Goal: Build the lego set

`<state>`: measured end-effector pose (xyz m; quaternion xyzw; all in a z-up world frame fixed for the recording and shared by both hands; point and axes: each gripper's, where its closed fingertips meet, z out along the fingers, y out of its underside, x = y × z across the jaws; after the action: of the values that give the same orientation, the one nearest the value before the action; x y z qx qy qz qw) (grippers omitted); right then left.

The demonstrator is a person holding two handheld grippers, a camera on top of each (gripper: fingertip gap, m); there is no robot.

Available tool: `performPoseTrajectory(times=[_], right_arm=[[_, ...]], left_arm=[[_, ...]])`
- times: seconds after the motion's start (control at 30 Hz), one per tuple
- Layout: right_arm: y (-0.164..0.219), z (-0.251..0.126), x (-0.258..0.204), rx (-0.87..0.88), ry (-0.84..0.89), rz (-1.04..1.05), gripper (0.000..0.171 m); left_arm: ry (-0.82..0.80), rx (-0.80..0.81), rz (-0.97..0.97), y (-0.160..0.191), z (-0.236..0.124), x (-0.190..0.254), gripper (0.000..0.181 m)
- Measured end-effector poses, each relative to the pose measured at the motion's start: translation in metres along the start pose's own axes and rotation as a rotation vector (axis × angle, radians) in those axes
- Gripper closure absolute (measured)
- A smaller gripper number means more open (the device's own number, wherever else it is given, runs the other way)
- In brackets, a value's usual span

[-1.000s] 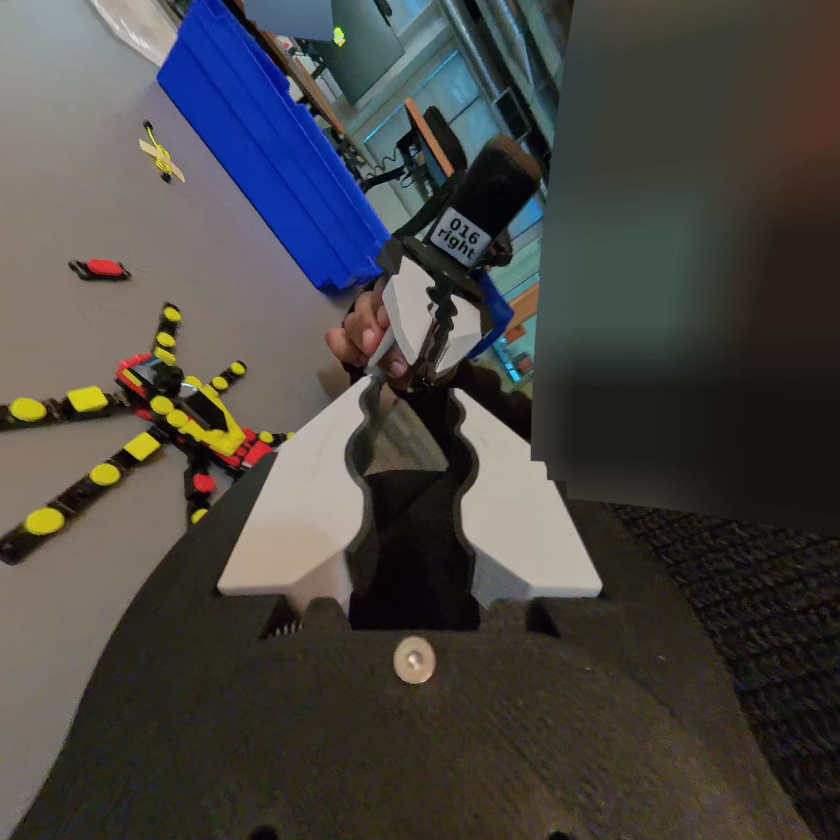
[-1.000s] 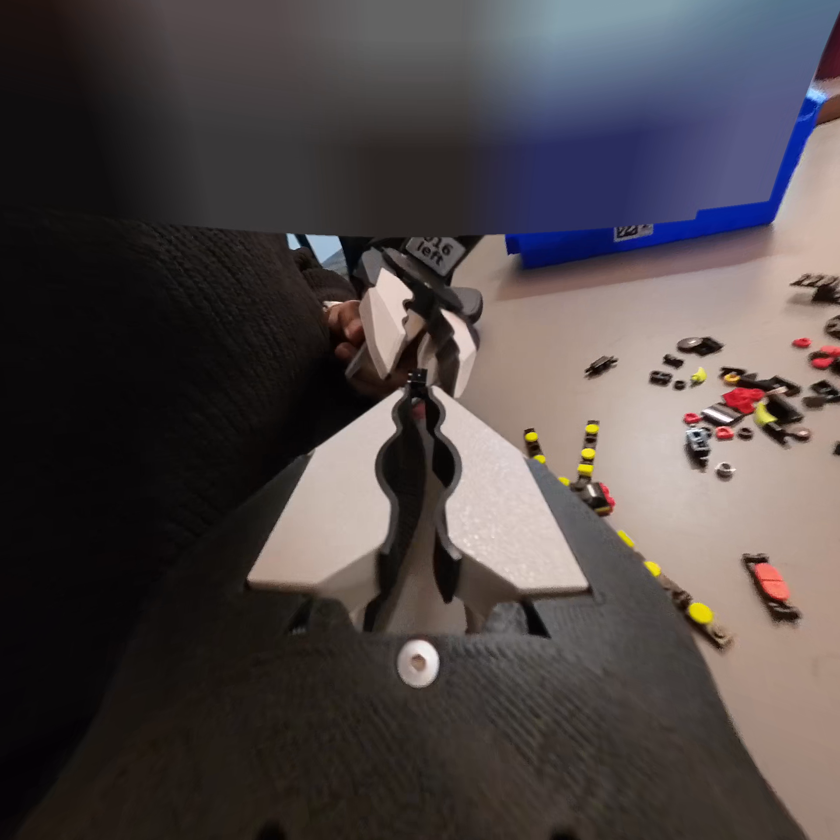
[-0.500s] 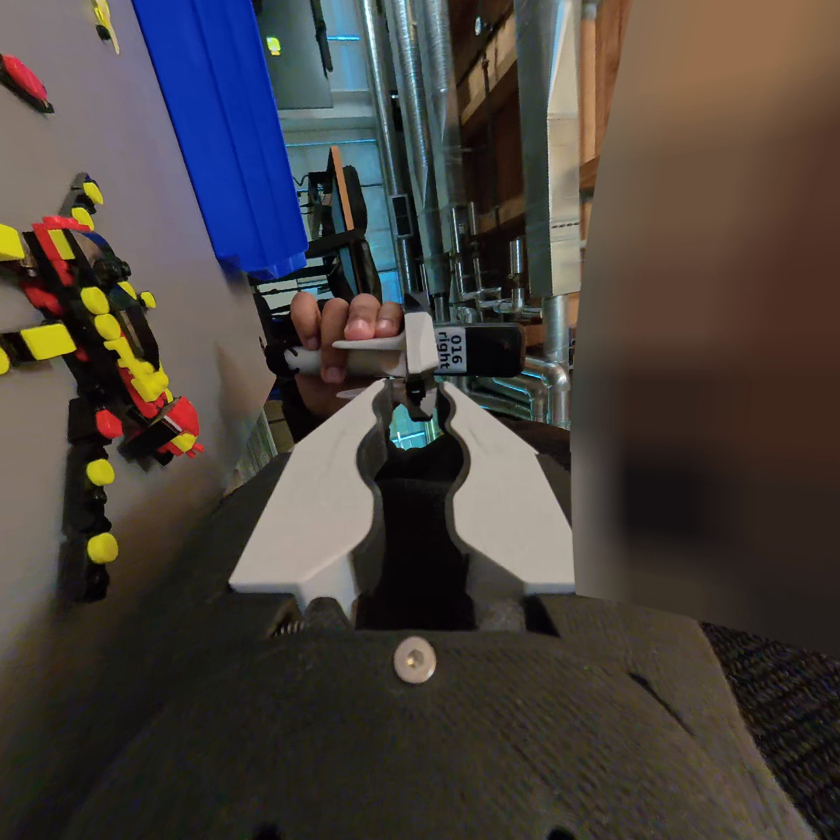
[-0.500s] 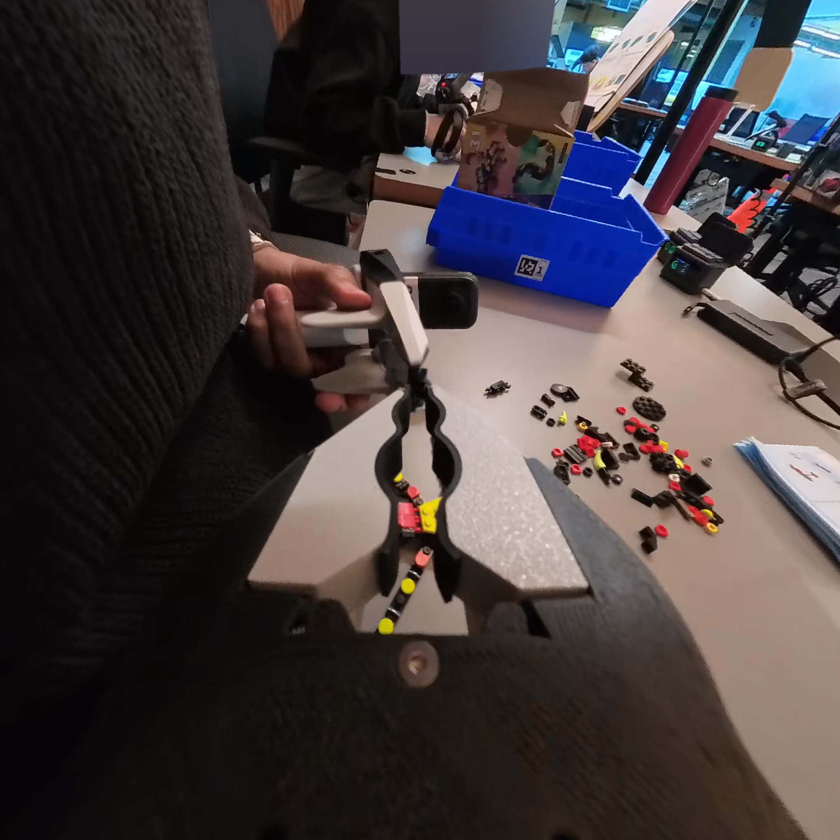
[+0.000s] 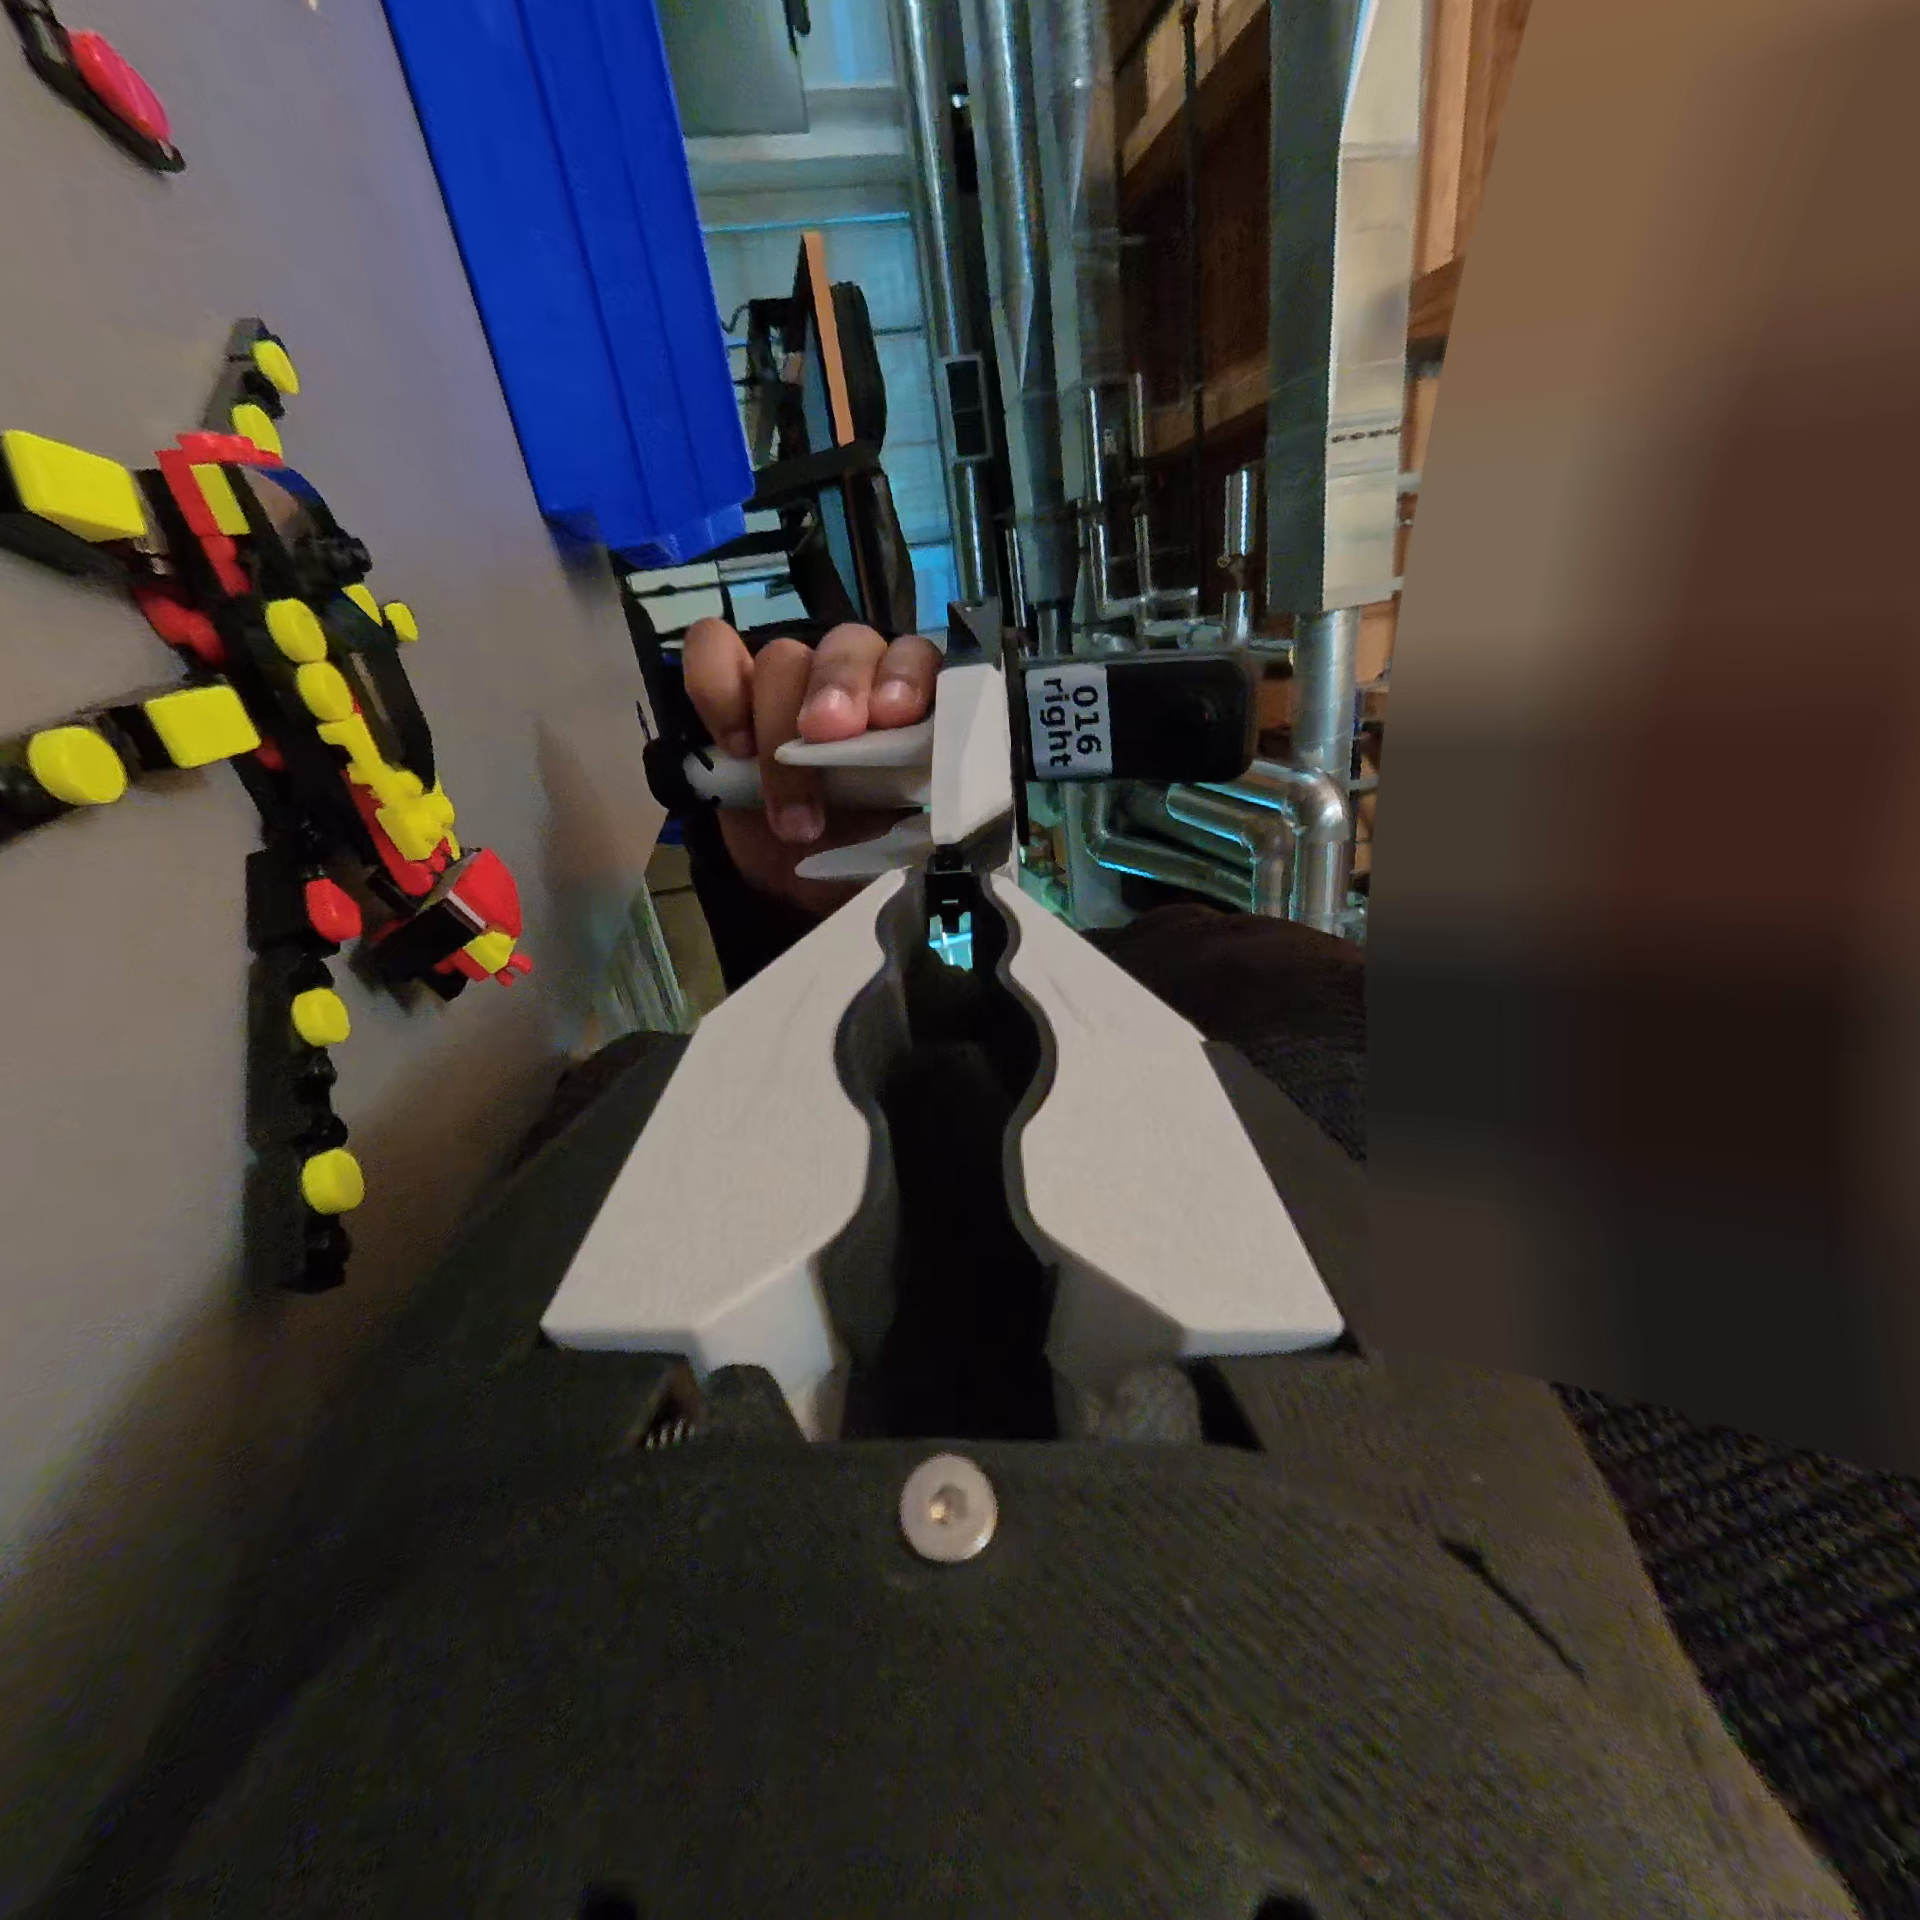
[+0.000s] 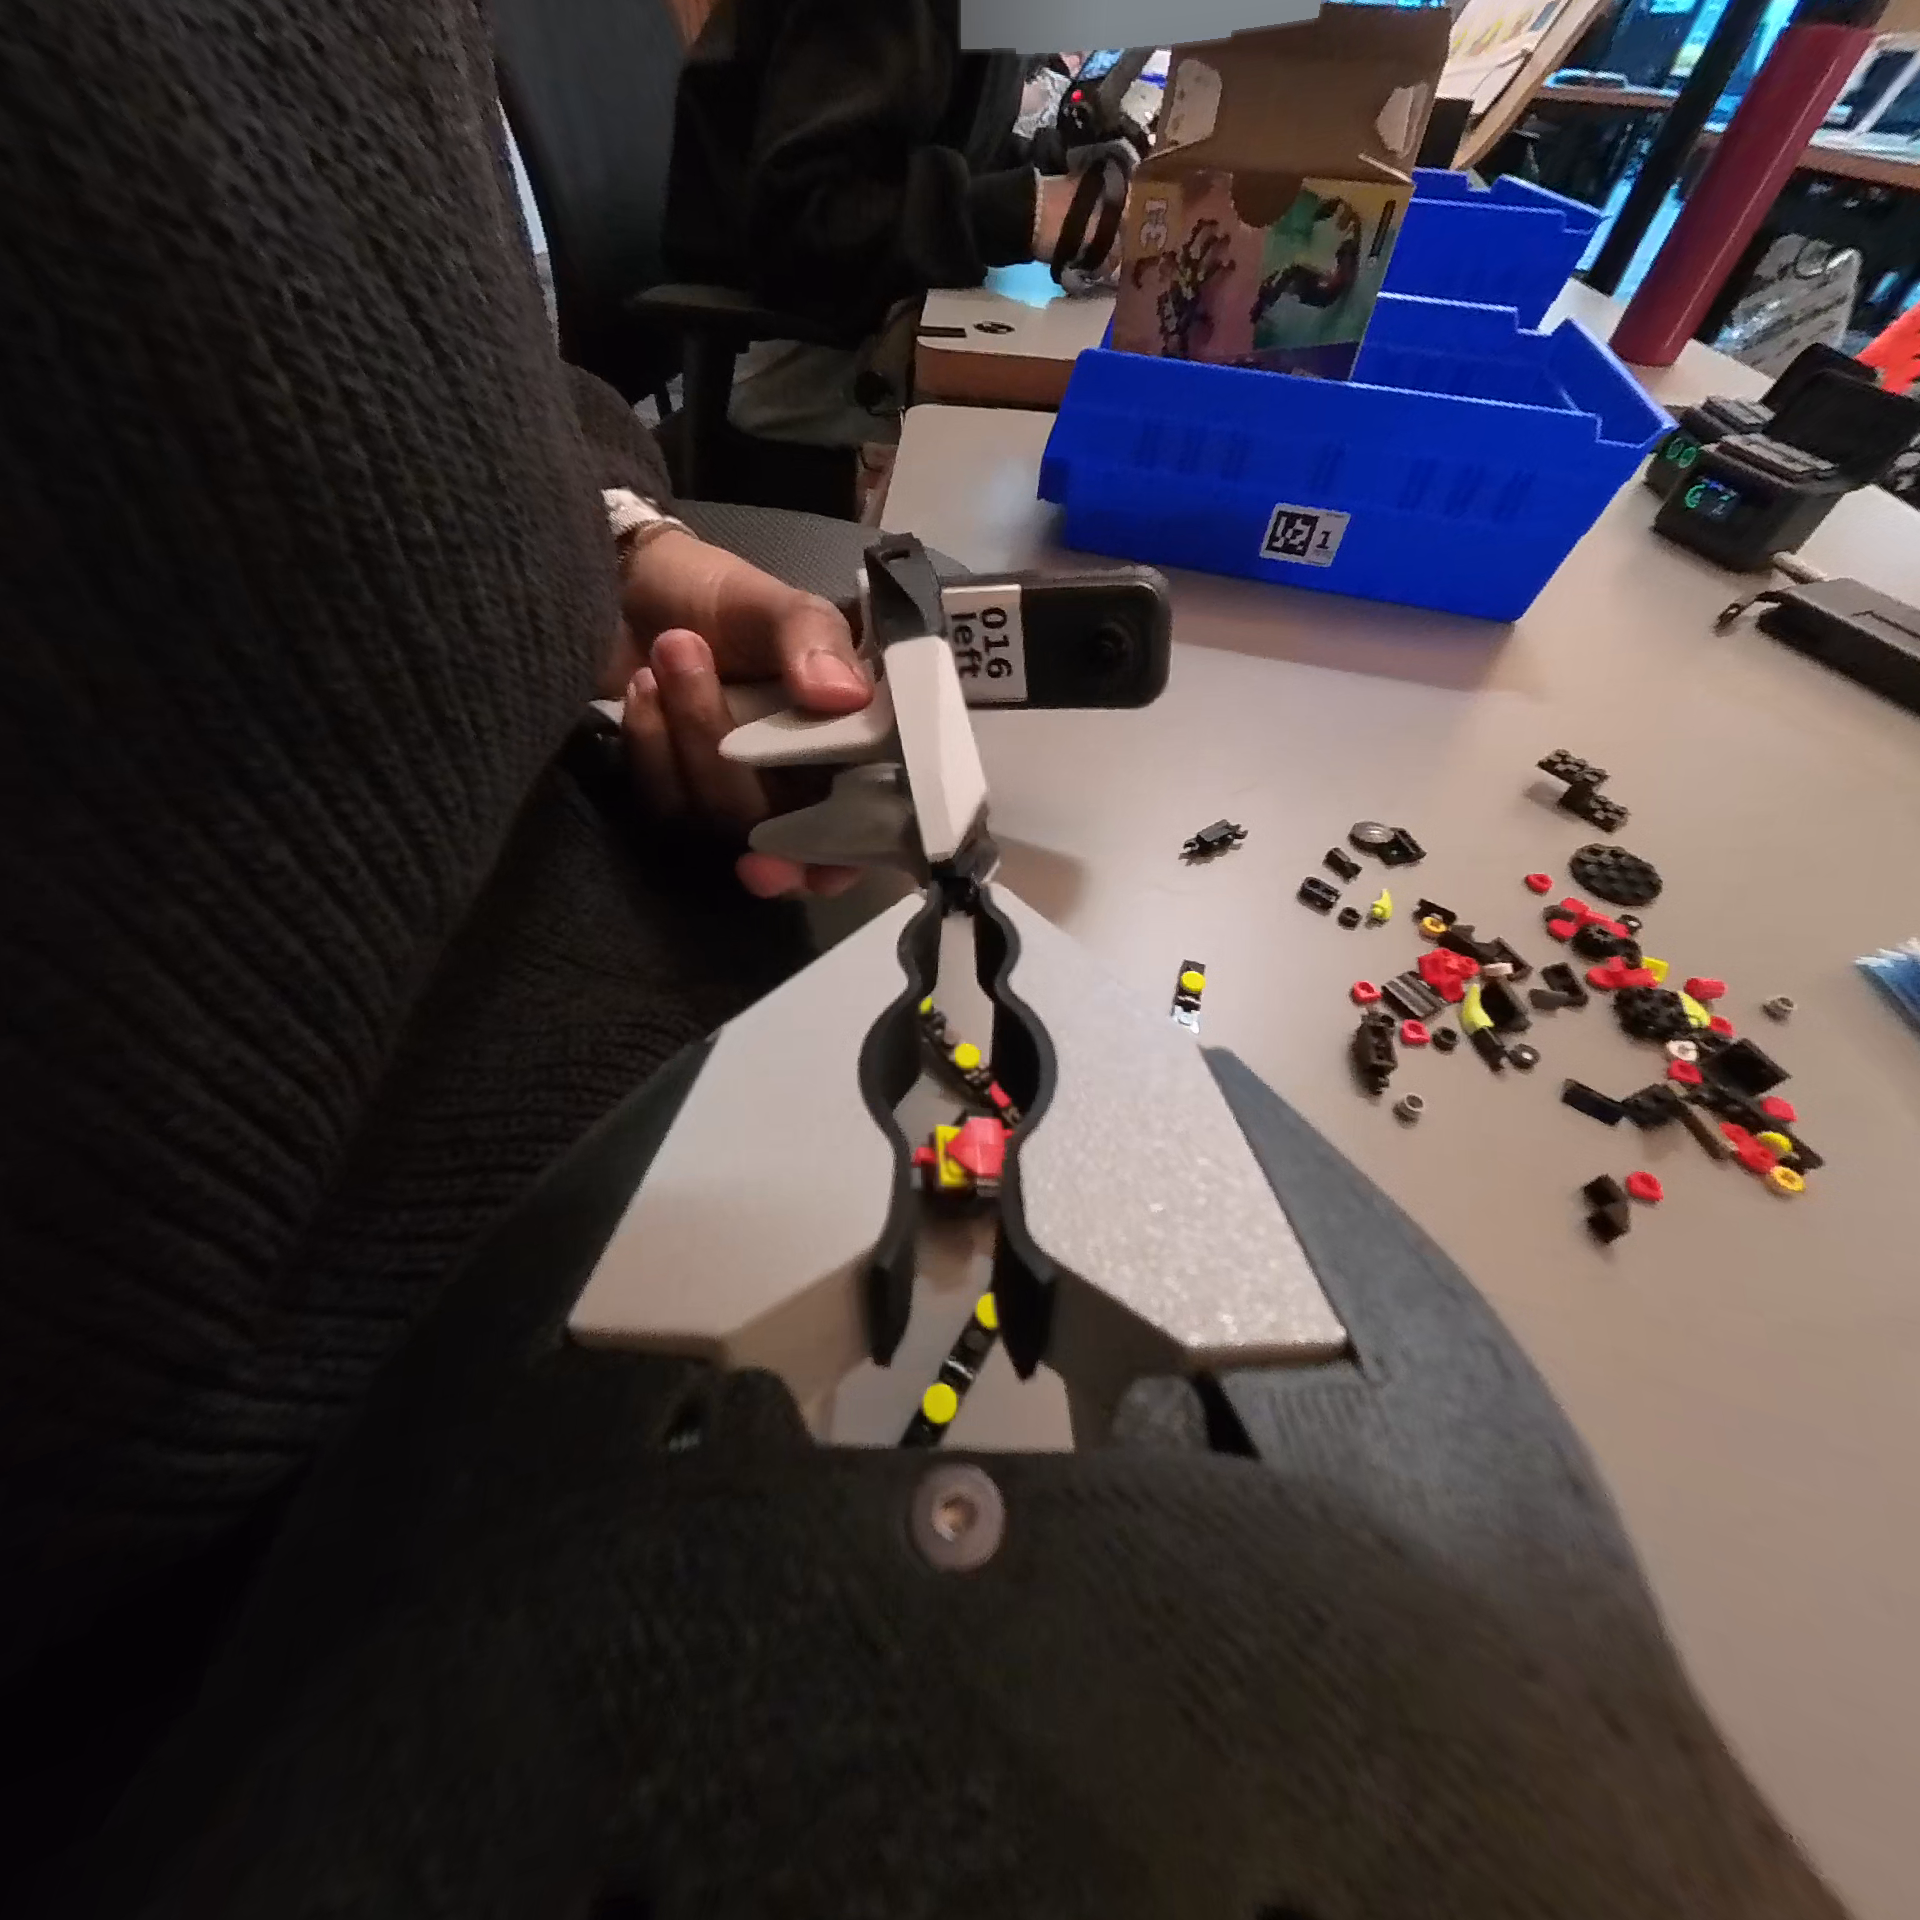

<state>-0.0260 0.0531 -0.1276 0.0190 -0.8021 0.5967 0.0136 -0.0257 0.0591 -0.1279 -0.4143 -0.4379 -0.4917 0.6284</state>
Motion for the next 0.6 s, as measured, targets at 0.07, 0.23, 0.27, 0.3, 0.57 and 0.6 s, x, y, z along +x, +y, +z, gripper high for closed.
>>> performPoseTrajectory(times=[0.07, 0.23, 0.27, 0.3, 0.57, 0.6], right_arm=[[0.001, -0.001, -0.003, 0.006, -0.03, 0.013, 0.168], [0.011, 0.0, -0.016, -0.037, -0.132, 0.057, 0.167], [0.013, -0.001, -0.02, -0.05, -0.157, 0.059, 0.167], [0.016, -0.001, -0.023, -0.066, -0.17, 0.064, 0.167], [0.037, -0.003, -0.05, -0.165, -0.257, 0.152, 0.167], [0.038, -0.003, -0.05, -0.169, -0.251, 0.158, 0.167]], left_arm=[[0.001, -0.026, 0.0, 0.004, 0.001, 0.0, 0.174], [-0.045, -0.122, -0.013, 0.017, 0.0, -0.01, 0.173], [-0.056, -0.156, -0.009, 0.022, 0.0, -0.011, 0.173], [-0.073, -0.172, 0.001, 0.024, 0.0, -0.013, 0.173], [-0.149, -0.381, -0.02, 0.065, -0.002, -0.03, 0.173], [-0.156, -0.389, -0.02, 0.067, -0.002, -0.032, 0.173]])
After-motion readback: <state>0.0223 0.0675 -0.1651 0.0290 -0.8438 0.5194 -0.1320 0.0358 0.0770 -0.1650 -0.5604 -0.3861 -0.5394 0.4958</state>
